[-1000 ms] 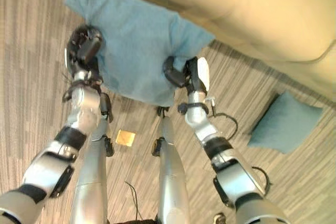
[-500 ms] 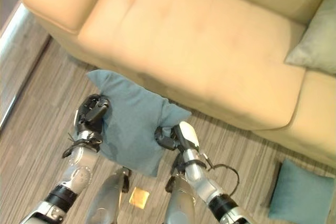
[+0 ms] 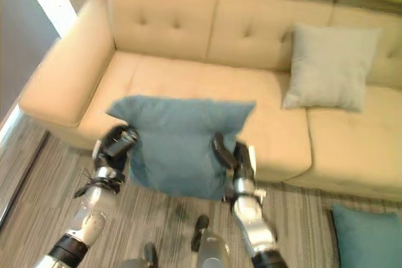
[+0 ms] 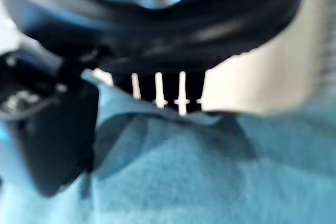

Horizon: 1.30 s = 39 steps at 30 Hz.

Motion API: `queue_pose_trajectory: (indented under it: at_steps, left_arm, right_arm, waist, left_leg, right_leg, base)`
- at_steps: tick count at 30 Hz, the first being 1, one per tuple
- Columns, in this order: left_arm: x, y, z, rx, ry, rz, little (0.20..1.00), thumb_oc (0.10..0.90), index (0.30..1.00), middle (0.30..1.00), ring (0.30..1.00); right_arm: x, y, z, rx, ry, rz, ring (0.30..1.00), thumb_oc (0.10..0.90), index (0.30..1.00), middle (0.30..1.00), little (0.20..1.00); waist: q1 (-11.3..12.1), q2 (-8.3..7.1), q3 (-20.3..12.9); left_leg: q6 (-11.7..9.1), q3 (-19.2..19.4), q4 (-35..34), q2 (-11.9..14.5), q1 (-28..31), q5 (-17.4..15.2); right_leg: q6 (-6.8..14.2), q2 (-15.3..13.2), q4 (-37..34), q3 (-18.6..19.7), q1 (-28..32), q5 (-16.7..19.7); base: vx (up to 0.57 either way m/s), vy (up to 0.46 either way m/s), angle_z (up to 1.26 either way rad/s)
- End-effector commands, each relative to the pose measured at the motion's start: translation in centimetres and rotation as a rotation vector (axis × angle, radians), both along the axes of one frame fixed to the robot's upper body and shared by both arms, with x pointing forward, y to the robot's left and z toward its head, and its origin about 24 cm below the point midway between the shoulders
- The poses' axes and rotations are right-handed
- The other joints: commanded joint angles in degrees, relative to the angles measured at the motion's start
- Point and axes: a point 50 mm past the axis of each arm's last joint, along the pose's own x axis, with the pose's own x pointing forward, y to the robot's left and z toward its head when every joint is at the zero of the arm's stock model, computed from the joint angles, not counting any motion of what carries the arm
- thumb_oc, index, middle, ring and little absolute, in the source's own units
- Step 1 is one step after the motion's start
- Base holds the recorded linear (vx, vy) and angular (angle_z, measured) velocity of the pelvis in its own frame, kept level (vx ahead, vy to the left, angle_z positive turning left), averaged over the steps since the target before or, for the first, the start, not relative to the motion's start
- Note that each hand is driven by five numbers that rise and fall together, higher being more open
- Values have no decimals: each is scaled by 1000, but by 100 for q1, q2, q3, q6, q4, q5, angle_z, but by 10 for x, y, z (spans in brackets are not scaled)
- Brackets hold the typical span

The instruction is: Pick up all the scattered cushions and arrange them neatly on the sofa.

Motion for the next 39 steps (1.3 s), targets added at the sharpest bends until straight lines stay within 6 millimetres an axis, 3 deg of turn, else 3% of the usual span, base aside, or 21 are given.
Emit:
queue_pose_trajectory:
  at_steps: [1, 2, 3, 5, 7, 9, 11, 12, 13, 15, 17, 19, 20, 22, 24, 26, 28, 29, 30, 35, 39]
  left_arm:
    - [23, -48, 75, -40, -374, -181, 300, 400, 300, 300, 300]
    - [24, -48, 76, -40, -376, -182, 300, 400, 300, 300, 300]
    - [24, -50, 79, -36, -386, -185, 300, 400, 300, 300, 300]
    - [27, -52, 83, -24, -395, -173, 300, 400, 300, 300, 300]
    - [26, -52, 84, -20, -401, -166, 300, 400, 300, 300, 300]
    - [26, -53, 87, -10, -419, -175, 300, 400, 300, 300, 300]
    - [28, -54, 87, 17, -422, -186, 300, 400, 300, 300, 300]
    - [29, -55, 87, 36, -419, -186, 300, 400, 300, 300, 300]
    - [31, -54, 91, 59, -436, -179, 300, 400, 300, 300, 300]
    - [31, -54, 93, 87, -450, -179, 300, 400, 300, 300, 300]
    - [30, -53, 97, 112, -472, -188, 300, 400, 300, 300, 300]
    - [32, -53, 99, 135, -476, -185, 300, 400, 300, 300, 300]
    - [33, -53, 99, 151, -480, -178, 300, 400, 300, 300, 300]
    - [34, -55, 100, 181, -490, -192, 300, 400, 300, 300, 300]
    - [39, -52, 102, 216, -497, -180, 300, 400, 300, 300, 300]
    - [42, -52, 103, 239, -502, -182, 300, 400, 300, 300, 300]
    - [42, -52, 104, 239, -503, -182, 300, 400, 300, 300, 300]
    - [51, -55, 117, 259, -548, -178, 300, 400, 300, 300, 300]
    - [51, -55, 117, 259, -549, -178, 300, 400, 300, 300, 300]
    - [70, -63, 149, 289, -626, -132, 300, 400, 300, 300, 300]
    - [81, -76, 193, 223, -735, -104, 300, 400, 300, 300, 300]
  right_arm:
    - [44, 38, 73, 79, -396, 145, 300, 400, 300, 300, 300]
    - [44, 38, 73, 78, -399, 144, 300, 400, 300, 300, 300]
    - [45, 39, 75, 81, -405, 146, 300, 400, 300, 300, 300]
    - [49, 44, 79, 78, -422, 170, 300, 400, 300, 300, 300]
    - [54, 50, 83, 70, -439, 190, 300, 400, 300, 300, 300]
    - [59, 53, 88, 70, -457, 191, 300, 400, 300, 300, 300]
    - [62, 55, 90, 66, -457, 206, 300, 400, 300, 300, 300]
    - [60, 57, 90, 67, -459, 213, 300, 400, 300, 300, 300]
    - [60, 58, 91, 68, -466, 220, 300, 400, 300, 300, 300]
    - [58, 61, 92, 66, -469, 229, 300, 400, 300, 300, 300]
    - [58, 64, 95, 65, -480, 243, 300, 400, 300, 300, 300]
    - [59, 66, 96, 63, -479, 249, 300, 400, 300, 300, 300]
    - [61, 66, 97, 64, -481, 247, 300, 400, 300, 300, 300]
    - [62, 66, 100, 66, -487, 245, 300, 400, 300, 300, 300]
    - [64, 63, 104, 57, -503, 249, 300, 400, 300, 300, 300]
    - [67, 58, 115, 29, -537, 254, 300, 400, 300, 300, 300]
    - [67, 58, 115, 29, -537, 254, 300, 400, 300, 300, 300]
    - [80, 54, 139, -32, -615, 249, 300, 400, 300, 300, 300]
    - [80, 54, 139, -32, -616, 249, 300, 400, 300, 300, 300]
    - [102, 57, 187, -98, -755, 249, 300, 400, 300, 300, 300]
    - [130, 55, 255, -284, -884, 278, 300, 400, 300, 300, 300]
  waist:
    - [101, -66, -374]
    - [105, -107, -368]
    - [156, -77, -355]
    - [287, -124, -347]
    - [552, -94, -365]
    - [699, -123, -342]
    - [694, -48, -397]
    - [686, 35, -451]
    - [714, -5, -519]
    - [737, -50, -615]
    - [707, -126, -599]
    - [655, -208, -564]
    - [609, -214, -539]
    - [548, -179, -480]
    - [558, -231, -500]
    - [538, -311, -459]
    - [525, -302, -466]
    - [517, -473, -455]
    - [513, -471, -447]
    - [561, -606, -490]
    - [520, -612, -259]
  left_leg:
    - [102, 255, 1644, 138, -512, 307]
    - [182, 326, 1633, 99, -564, 395]
    - [169, 347, 1402, 272, -659, 181]
    - [293, 403, 149, 330, -632, 37]
    - [233, 33, -1975, 256, -745, 776]
    - [61, -413, -2894, 305, -999, 1057]
    - [5, -404, -3067, 355, -958, 1053]
    - [-42, -401, -3055, 373, -856, 1273]
    - [-49, -432, -2935, 291, -767, 1309]
    - [110, -561, -2730, 123, -649, 1299]
    - [344, -587, -2575, -66, -441, 1174]
    - [570, -552, -2479, -276, -222, 961]
    - [697, -520, -2440, -370, -128, 873]
    - [812, -533, -2415, -398, 28, 743]
    - [796, -528, -2482, -425, 249, 533]
    - [688, -684, -2443, -415, 284, 408]
    - [687, -699, -2440, -407, 268, 414]
    - [573, -862, -2254, -468, 207, 265]
    - [573, -868, -2236, -466, 203, 253]
    - [402, -1008, -2119, -360, -101, 229]
    - [228, -1195, -2300, -151, -646, 504]
  right_leg:
    - [160, 159, -322, 325, 461, -568]
    - [134, 96, -353, 290, 417, -473]
    - [200, 125, -383, 374, 596, -621]
    - [370, 28, -569, 504, 827, -636]
    - [474, 23, -749, 623, 1032, -619]
    - [549, 10, -833, 755, 1337, -750]
    - [616, 5, -797, 877, 1513, -842]
    - [638, 41, -790, 883, 1591, -870]
    - [700, -80, -740, 879, 1656, -860]
    - [756, -220, -506, 1051, 1598, -838]
    - [862, -396, 317, 1195, 1394, -741]
    - [1032, -629, 1148, 1347, 1110, -336]
    - [1108, -776, 1560, 1402, 936, 109]
    - [1175, -908, 2175, 1478, 677, 455]
    - [1137, -1265, 1634, 1197, 550, 502]
    - [1108, -1319, 685, 1054, 558, 359]
    - [1104, -1307, 655, 1032, 569, 378]
    - [1271, -1216, -527, 1449, 591, 501]
    - [1271, -1213, -545, 1439, 609, 508]
    - [1336, -1082, -921, 1207, 705, 634]
    - [1267, -885, -1045, 1046, 300, 487]
  base:
    - [163, -35, -91]
    - [237, 21, -76]
    - [202, 98, -50]
    - [322, 205, -37]
    - [308, 276, -63]
    - [351, 202, -92]
    - [302, 226, -54]
    - [357, 321, -28]
    - [355, 327, -34]
    - [341, 336, -15]
    - [276, 330, -28]
    - [220, 313, -21]
    - [200, 309, 2]
    - [188, 232, 19]
    - [274, 40, 21]
    - [205, -129, 4]
    - [132, -128, 48]
    - [190, -172, 61]
    - [248, -232, 54]
    - [113, -191, 32]
    - [-79, -159, 27]
